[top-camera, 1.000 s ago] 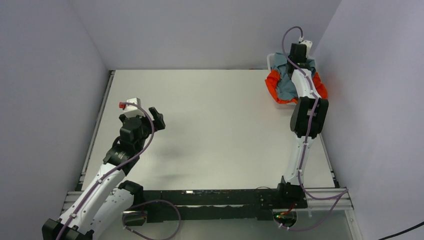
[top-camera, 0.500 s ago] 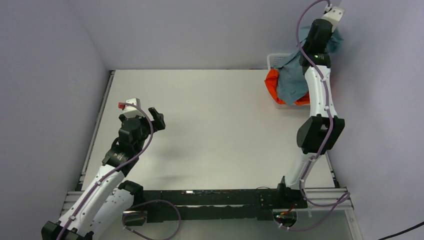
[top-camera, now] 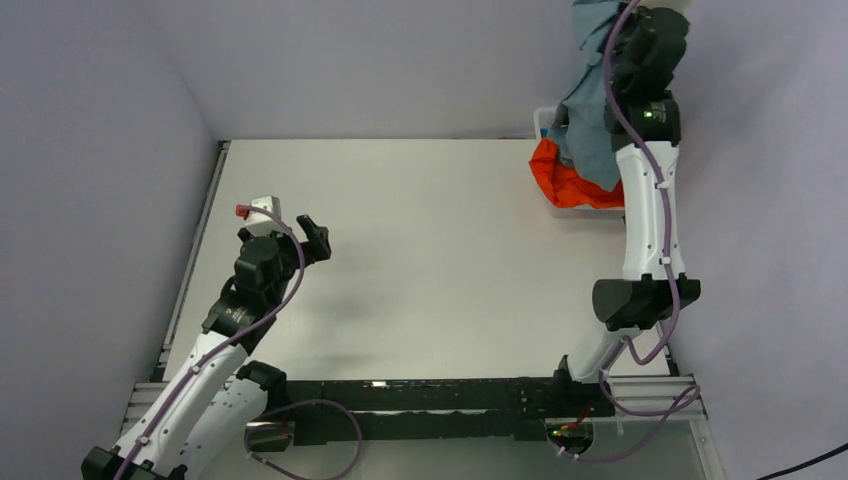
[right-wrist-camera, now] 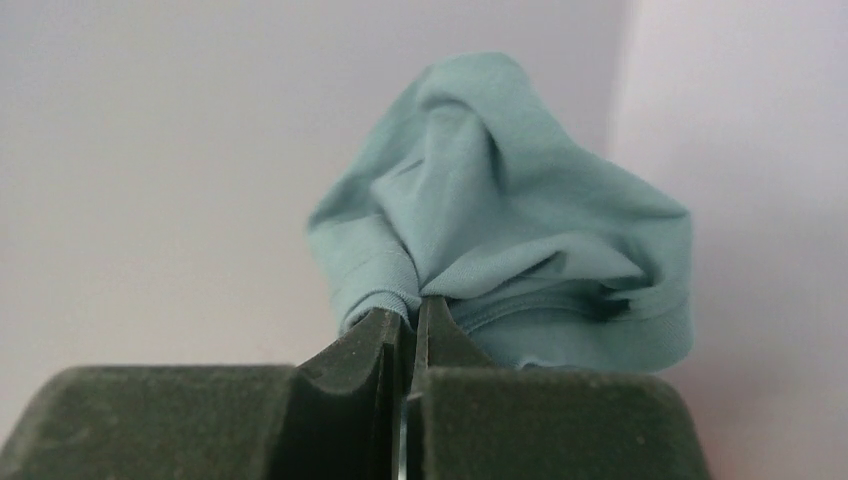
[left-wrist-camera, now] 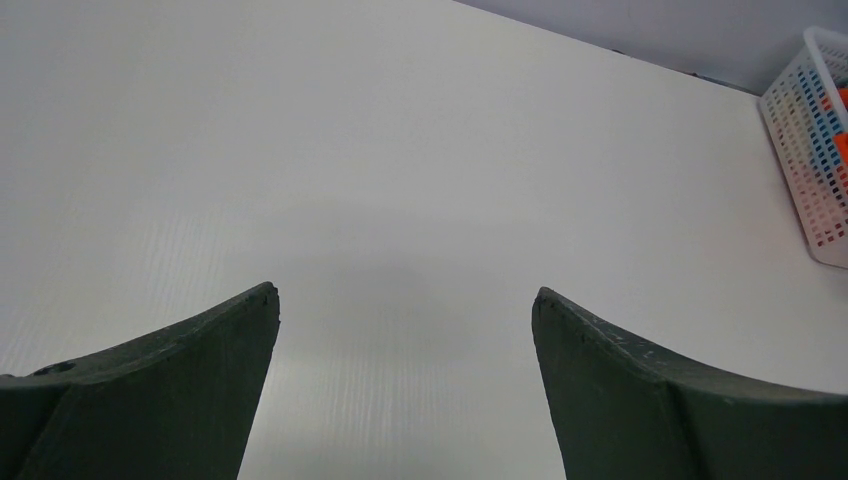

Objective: Fold and stack the t-shirts
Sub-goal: Move the tshirt to the center of the board, then flatten out the tshirt

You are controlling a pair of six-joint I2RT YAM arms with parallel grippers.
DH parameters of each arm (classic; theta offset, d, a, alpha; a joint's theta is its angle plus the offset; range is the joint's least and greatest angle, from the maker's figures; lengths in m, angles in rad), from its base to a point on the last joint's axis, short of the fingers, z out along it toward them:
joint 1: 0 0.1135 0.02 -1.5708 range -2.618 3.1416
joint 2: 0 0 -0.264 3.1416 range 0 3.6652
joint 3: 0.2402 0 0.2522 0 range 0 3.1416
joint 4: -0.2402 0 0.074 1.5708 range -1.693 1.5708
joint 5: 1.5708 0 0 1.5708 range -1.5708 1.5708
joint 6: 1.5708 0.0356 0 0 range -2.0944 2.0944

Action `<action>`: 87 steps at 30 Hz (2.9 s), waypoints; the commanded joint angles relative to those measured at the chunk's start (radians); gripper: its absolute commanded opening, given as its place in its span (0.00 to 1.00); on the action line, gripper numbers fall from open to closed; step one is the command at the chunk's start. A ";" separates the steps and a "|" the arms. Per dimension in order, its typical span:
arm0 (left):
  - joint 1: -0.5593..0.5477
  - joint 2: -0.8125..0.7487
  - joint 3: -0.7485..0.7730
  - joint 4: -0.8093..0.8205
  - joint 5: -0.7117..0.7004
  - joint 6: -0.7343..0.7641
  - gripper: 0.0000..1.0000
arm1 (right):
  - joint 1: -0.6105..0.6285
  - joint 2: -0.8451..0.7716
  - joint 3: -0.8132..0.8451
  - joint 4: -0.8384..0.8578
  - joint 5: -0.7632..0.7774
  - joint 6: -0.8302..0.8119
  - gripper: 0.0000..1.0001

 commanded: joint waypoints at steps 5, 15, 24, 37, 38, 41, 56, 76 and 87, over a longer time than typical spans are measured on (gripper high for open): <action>0.004 0.002 0.101 0.024 0.060 0.019 0.99 | 0.437 -0.205 0.022 -0.176 0.034 -0.091 0.00; 0.003 -0.044 0.133 -0.107 0.051 -0.056 0.99 | 0.688 -0.274 -0.212 -0.122 -0.035 0.077 0.00; 0.003 -0.070 0.116 -0.226 0.004 -0.132 0.99 | 0.758 -0.383 -0.666 -0.002 0.133 0.311 0.00; 0.005 0.123 -0.066 -0.217 0.155 -0.271 0.99 | 0.389 -0.346 -1.252 -0.163 0.201 0.576 0.94; 0.005 0.146 -0.080 -0.194 0.170 -0.276 0.99 | 0.389 -0.346 -1.243 -0.188 0.246 0.580 0.99; 0.007 0.212 -0.113 -0.123 0.175 -0.285 0.99 | 0.389 -0.363 -1.220 -0.239 0.356 0.579 1.00; 0.103 0.576 -0.118 0.187 0.360 -0.333 0.73 | 0.397 -0.650 -1.461 0.162 0.004 0.308 1.00; 0.101 0.526 -0.132 0.173 0.389 -0.315 0.00 | 0.771 -0.062 -1.007 -0.103 0.359 0.400 0.89; 0.102 0.472 -0.134 0.142 0.354 -0.312 0.00 | 0.763 -0.073 -1.031 -0.269 0.610 0.605 0.22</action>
